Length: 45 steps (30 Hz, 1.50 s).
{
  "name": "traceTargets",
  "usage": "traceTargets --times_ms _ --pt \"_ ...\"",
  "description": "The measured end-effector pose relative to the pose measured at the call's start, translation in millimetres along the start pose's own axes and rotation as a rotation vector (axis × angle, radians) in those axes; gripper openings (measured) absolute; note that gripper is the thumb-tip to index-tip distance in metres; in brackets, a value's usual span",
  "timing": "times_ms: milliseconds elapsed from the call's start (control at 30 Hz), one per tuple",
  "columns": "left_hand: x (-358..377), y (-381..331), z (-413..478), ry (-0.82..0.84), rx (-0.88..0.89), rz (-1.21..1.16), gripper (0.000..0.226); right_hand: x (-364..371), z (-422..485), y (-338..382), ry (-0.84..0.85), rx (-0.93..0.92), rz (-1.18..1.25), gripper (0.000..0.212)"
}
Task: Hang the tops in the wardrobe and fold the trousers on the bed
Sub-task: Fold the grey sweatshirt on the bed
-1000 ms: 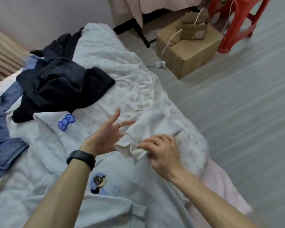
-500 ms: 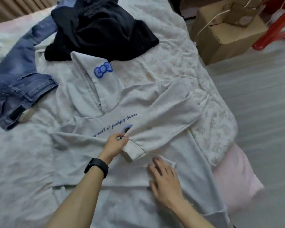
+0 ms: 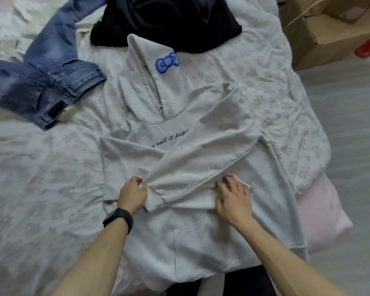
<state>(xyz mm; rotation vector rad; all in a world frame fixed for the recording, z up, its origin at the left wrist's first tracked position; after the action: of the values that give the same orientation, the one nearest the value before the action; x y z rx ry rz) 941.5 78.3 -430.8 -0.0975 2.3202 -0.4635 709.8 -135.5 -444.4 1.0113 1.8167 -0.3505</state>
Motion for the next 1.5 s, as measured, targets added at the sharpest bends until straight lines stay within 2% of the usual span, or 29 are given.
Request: traceTargets --times_ms 133,200,300,367,467,567,700,733,800,867,933,1000,1167,1233,1300,1367,1400,1433,1500 --pt "8 -43 0 -0.120 0.127 0.180 0.057 -4 5 0 0.020 0.023 0.157 0.040" --pt "12 -72 0 -0.116 0.210 0.138 0.059 -14 8 0 0.007 0.133 0.496 0.026" --pt "15 -123 13 -0.045 0.343 0.043 0.057 -42 28 -4 -0.087 0.544 1.017 0.008" --pt "14 -165 33 -0.032 0.417 0.000 0.056 -62 60 -14 -0.102 0.752 1.352 0.011" --pt "10 -231 65 -0.049 0.463 -0.048 0.062 -85 102 -23 0.057 0.860 1.718 0.023" --pt "12 -296 91 -0.039 0.475 -0.101 0.074 -99 133 -32 0.300 0.952 1.857 0.046" --pt "31 -355 122 0.020 0.431 -0.071 0.084 -105 161 -49 0.411 1.093 1.969 0.045" --pt "35 -362 131 0.038 0.429 -0.077 0.074 -104 164 -52 0.423 1.115 2.003 0.042" --pt "46 -374 154 -0.008 0.440 -0.090 0.040 -100 167 -65 0.435 1.114 2.102 0.036" --pt "48 -380 173 -0.095 0.428 -0.086 0.044 -91 165 -80 0.409 1.052 2.181 0.029" --pt "48 -373 187 -0.142 0.434 -0.065 0.046 -80 161 -88 0.350 0.976 2.154 0.025" --pt "59 -372 201 -0.122 0.442 -0.001 0.038 -71 163 -96 0.283 0.940 2.075 0.025" --pt "77 -379 194 -0.217 0.470 0.250 0.038 -75 162 -111 0.282 0.901 1.862 0.021" --pt "81 -371 176 -0.362 0.620 0.341 0.051 -79 154 -116 0.139 0.855 1.449 0.024" --pt "88 -358 150 -0.479 0.872 0.452 0.059 -84 146 -107 -0.165 0.745 0.970 0.020" --pt "106 -341 133 -0.401 1.037 0.567 0.064 -92 146 -83 -0.440 0.508 0.807 0.016" --pt "113 -331 132 -0.317 1.043 0.613 0.065 -93 151 -68 -0.492 0.373 0.751 0.025" --pt "117 -323 136 -0.238 1.009 0.655 0.065 -89 159 -56 -0.470 0.260 0.671 0.038" --pt "116 -311 158 -0.124 0.925 0.704 0.062 -71 174 -45 -0.305 0.116 0.389 0.064"
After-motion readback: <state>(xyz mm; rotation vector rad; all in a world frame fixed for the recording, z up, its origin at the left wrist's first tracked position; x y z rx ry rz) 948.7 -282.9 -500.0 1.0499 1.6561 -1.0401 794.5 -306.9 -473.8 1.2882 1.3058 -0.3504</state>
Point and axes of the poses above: each hand's wrist, its own z-axis towards the middle knuckle, its own x-axis out of the palm, y = z × x, the point moved 1 cm from there along z, towards the middle knuckle, and after that the axes turned 8 degrees about x, right-handed, at the moved point
